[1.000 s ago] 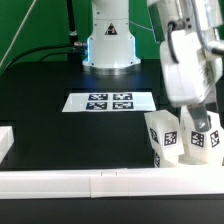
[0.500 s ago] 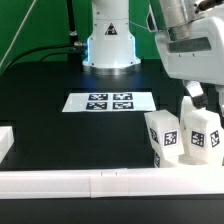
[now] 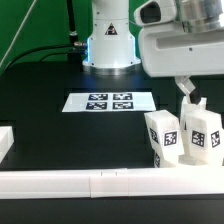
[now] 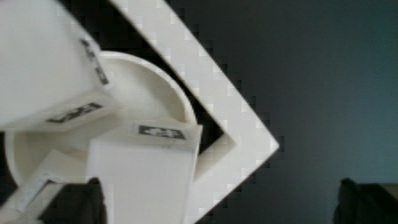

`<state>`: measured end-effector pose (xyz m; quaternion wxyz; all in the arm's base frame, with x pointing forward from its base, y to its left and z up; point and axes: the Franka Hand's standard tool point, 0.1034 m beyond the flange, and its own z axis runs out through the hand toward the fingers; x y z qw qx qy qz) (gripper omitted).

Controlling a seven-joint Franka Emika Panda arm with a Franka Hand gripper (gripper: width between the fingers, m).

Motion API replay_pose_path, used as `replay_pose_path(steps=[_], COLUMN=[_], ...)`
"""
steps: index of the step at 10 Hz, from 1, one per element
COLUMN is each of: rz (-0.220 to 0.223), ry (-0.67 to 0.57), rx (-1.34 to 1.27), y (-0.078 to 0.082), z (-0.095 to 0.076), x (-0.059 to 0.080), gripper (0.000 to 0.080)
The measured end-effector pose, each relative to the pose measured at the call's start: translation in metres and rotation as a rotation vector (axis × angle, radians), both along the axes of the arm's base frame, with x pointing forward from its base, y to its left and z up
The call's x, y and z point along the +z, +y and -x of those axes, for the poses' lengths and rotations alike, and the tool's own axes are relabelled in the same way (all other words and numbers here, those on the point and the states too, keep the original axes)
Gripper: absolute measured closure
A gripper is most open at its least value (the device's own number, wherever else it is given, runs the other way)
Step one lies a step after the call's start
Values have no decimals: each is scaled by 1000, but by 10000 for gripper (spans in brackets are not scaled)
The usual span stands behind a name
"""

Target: Assemble stool

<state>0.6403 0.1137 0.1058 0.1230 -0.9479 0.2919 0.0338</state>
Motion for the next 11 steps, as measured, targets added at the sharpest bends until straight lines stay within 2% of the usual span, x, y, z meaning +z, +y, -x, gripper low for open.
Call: replay_pose_path(steps=[3,4,6,7,8,11], rz=[5,20,152,170,167,174], ry=[-50,-66,-116,-113,-110,-115], rx=[189,276,737,866,904,960], y=[-2,-4,-11,-11,-20,-23], z=[0,0,-2,1,2,2], x=[0,0,0,-10,-16,-16], gripper=[151,151,151,151,151,151])
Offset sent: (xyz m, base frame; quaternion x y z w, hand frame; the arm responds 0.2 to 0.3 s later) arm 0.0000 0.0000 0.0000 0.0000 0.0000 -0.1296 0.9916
